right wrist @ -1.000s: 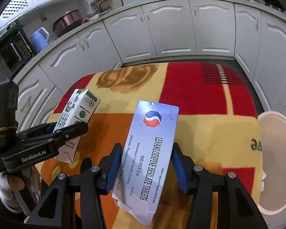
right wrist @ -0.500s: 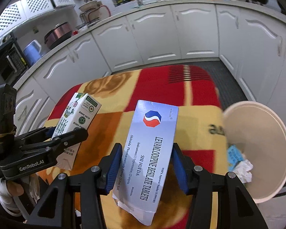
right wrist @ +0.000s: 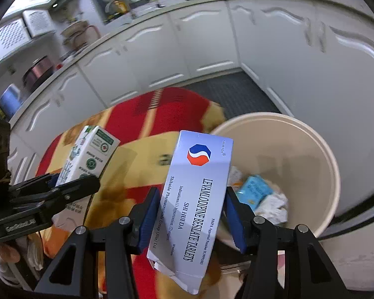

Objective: Collect trash
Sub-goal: 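Carry the milk carton and tablet box over the beige bin, then open both grippers to drop the carton and tablet box into the bin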

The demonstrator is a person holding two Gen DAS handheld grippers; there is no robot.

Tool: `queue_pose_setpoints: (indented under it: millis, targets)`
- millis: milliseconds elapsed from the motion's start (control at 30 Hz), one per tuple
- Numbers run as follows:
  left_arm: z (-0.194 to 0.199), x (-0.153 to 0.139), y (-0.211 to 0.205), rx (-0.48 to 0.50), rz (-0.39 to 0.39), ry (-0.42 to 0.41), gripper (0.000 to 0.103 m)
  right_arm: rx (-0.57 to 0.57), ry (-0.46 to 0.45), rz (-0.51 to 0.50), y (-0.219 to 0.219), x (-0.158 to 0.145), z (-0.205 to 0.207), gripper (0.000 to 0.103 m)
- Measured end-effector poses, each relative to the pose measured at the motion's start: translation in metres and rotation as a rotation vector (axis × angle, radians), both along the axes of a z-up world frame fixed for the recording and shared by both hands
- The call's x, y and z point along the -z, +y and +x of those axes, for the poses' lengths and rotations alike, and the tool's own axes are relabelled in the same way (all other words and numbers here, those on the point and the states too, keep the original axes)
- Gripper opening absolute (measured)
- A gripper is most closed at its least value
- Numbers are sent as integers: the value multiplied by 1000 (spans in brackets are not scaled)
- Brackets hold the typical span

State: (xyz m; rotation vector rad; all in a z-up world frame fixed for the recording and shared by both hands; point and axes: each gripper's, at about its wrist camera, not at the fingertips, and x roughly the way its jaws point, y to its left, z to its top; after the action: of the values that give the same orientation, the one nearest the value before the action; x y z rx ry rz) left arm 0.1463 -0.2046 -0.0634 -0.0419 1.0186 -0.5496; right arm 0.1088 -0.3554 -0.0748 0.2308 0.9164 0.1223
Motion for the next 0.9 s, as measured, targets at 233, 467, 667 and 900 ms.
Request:
queue_pose_setpoints:
  millis: [233,467,667,900]
  targets:
    - [19,5,-48,52,-15,33,50,91,39,0,-42,17,12,50]
    - [38,14,-77,70,-48,67,51,160,66,-2,-69,34,20,51]
    - [45,25,-74,63,-73,93,60,197,77,4,-79,41,17,62]
    - [45,23,-68,48,-90,75,70,198,81,11,-78,44,12,62]
